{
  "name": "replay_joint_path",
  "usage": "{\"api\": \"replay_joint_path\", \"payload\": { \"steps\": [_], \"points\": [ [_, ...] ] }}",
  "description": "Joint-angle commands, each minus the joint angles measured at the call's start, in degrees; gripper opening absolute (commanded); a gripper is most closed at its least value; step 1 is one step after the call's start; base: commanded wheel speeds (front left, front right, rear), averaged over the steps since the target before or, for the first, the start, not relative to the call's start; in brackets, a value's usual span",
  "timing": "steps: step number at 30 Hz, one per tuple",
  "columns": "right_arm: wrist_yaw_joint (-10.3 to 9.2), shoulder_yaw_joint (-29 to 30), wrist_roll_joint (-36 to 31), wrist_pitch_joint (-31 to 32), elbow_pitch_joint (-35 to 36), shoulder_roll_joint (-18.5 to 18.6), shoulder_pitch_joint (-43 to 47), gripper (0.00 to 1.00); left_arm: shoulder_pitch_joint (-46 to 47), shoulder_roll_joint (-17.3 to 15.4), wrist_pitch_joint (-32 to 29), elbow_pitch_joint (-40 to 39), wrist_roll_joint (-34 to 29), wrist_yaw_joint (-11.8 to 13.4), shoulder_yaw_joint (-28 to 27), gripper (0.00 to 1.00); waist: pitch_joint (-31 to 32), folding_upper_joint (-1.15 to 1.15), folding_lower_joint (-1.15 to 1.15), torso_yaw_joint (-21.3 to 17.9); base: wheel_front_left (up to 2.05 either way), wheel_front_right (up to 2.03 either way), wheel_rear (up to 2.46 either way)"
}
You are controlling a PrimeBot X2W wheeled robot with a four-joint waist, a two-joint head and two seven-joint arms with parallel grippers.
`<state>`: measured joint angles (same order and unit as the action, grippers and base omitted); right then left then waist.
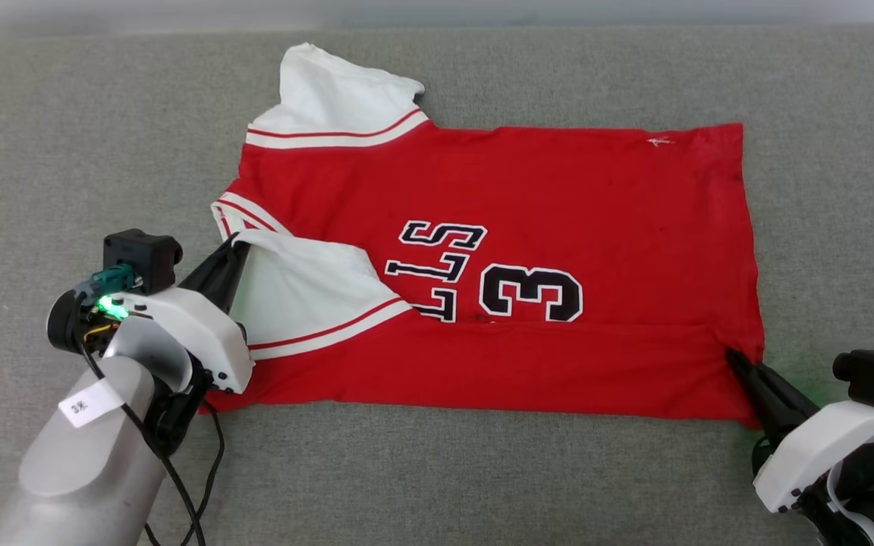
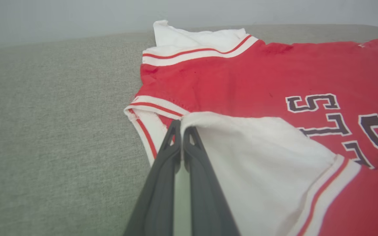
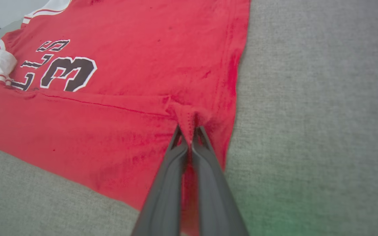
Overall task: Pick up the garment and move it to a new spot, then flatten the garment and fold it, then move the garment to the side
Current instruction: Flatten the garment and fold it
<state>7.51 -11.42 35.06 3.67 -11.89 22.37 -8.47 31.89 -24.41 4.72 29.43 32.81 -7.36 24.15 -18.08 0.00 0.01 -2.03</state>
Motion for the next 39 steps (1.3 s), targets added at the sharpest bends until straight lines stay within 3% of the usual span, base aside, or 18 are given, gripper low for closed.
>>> {"api": "replay_joint_path", "payload": {
  "steps": [1, 14, 15, 16, 17, 26, 32, 39],
  "points": [
    [-0.05, -0.1, -0.5, 0.1, -0.3, 0.0, -0.9, 0.0, 0.7, 0.2, 0.3, 0.6, 0.3, -0.1, 0.4, 0.0, -0.7, 0.0, -0.01, -0.3, 0.0, 0.0, 0.0],
    [-0.07, -0.8, -1.3, 0.9, -0.4, -0.5, -1.8, 0.0, 5.0, 0.5, 3.9, 12.1, 5.9, -0.1, 9.5, 0.0, -1.7, 0.0, -0.01, -0.5, 0.0, 0.0, 0.0],
    [-0.07, -0.7, -1.4, 0.9, -0.3, -0.5, -1.7, 0.12, 5.2, 0.4, 4.0, 12.5, 6.5, -0.1, 10.2, 0.0, -1.3, 0.0, -0.01, -0.4, 0.0, 0.0, 0.0],
    [-0.07, -0.6, -1.4, 1.1, -0.3, -0.6, -1.5, 0.64, 5.5, 0.3, 4.2, 12.9, 7.1, -0.1, 10.6, 0.26, -0.9, 0.0, -0.01, -0.3, 0.0, 0.0, 0.0],
    [-0.06, -0.5, -1.5, 1.0, -0.1, -0.6, -1.4, 1.0, 5.9, -0.1, 4.6, 13.2, 7.0, -0.1, 11.0, 1.0, -0.5, 0.0, -0.01, -0.1, 0.0, 0.0, 0.0],
    [-0.05, 1.5, -3.0, 1.1, 3.0, -0.2, 1.1, 1.0, 7.8, -2.3, 2.6, 12.4, 10.0, -0.1, 15.6, 1.0, 5.4, 0.0, -0.01, 1.7, 0.0, 0.0, 0.0],
    [-0.05, 3.4, -4.1, 2.6, 4.8, -0.3, 2.4, 1.0, 9.6, -5.8, -7.0, 7.2, 14.3, -0.1, 19.5, 1.0, 8.0, 0.0, -0.01, 3.2, 0.0, 0.0, 0.0],
    [-0.05, 4.5, -5.0, 4.5, 6.1, -1.4, 3.3, 1.0, 12.2, -10.0, -23.4, 1.1, 19.5, -0.1, 24.5, 1.0, 9.5, 0.0, -0.01, 4.3, 0.0, 0.0, 0.0]
  ]
}}
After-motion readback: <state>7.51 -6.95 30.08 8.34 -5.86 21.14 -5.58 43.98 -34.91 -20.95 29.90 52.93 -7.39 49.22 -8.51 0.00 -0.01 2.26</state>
